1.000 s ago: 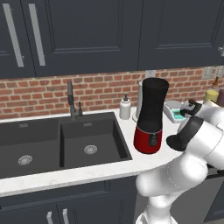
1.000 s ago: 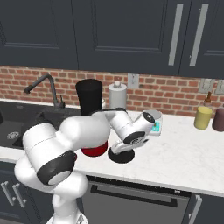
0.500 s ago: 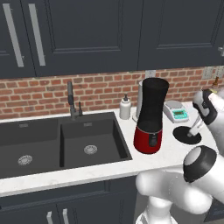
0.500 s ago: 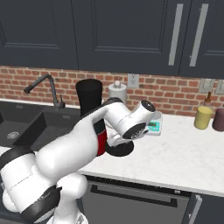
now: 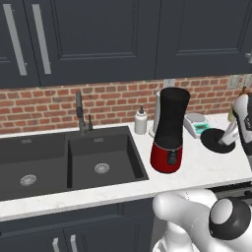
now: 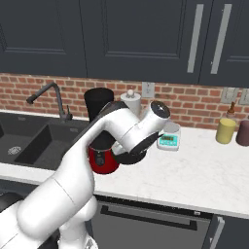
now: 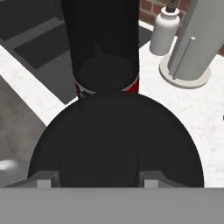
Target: Close the lid blender by securely placing the lid on top.
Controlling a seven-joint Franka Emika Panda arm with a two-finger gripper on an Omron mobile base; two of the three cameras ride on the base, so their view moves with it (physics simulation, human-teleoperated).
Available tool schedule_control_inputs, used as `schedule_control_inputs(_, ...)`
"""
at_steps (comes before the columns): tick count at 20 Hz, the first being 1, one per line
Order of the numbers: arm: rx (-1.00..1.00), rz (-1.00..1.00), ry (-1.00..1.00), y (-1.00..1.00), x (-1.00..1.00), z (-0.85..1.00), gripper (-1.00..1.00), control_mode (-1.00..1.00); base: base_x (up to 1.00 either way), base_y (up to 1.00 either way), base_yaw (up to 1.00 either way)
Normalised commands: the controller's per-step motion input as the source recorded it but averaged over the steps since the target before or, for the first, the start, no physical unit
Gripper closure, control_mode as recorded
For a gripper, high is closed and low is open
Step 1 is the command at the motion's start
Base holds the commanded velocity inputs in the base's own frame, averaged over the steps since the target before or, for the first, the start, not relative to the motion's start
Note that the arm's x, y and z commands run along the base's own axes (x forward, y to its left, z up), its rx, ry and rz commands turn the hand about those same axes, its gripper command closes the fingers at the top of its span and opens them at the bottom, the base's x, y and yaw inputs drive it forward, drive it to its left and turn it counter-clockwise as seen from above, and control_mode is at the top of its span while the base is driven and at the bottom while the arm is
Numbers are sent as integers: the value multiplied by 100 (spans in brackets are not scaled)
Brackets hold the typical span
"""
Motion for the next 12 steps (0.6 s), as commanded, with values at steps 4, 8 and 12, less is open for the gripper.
schedule_control_inputs(4, 0, -2, -11, 22, -19, 85, 100, -100, 0, 0, 0)
schedule_control_inputs(8, 0, -1, -4, 24, -12, 87, 100, -100, 0, 0, 0)
schedule_control_inputs(12, 0, 0, -2, 30, -11, 77, 100, -100, 0, 0, 0)
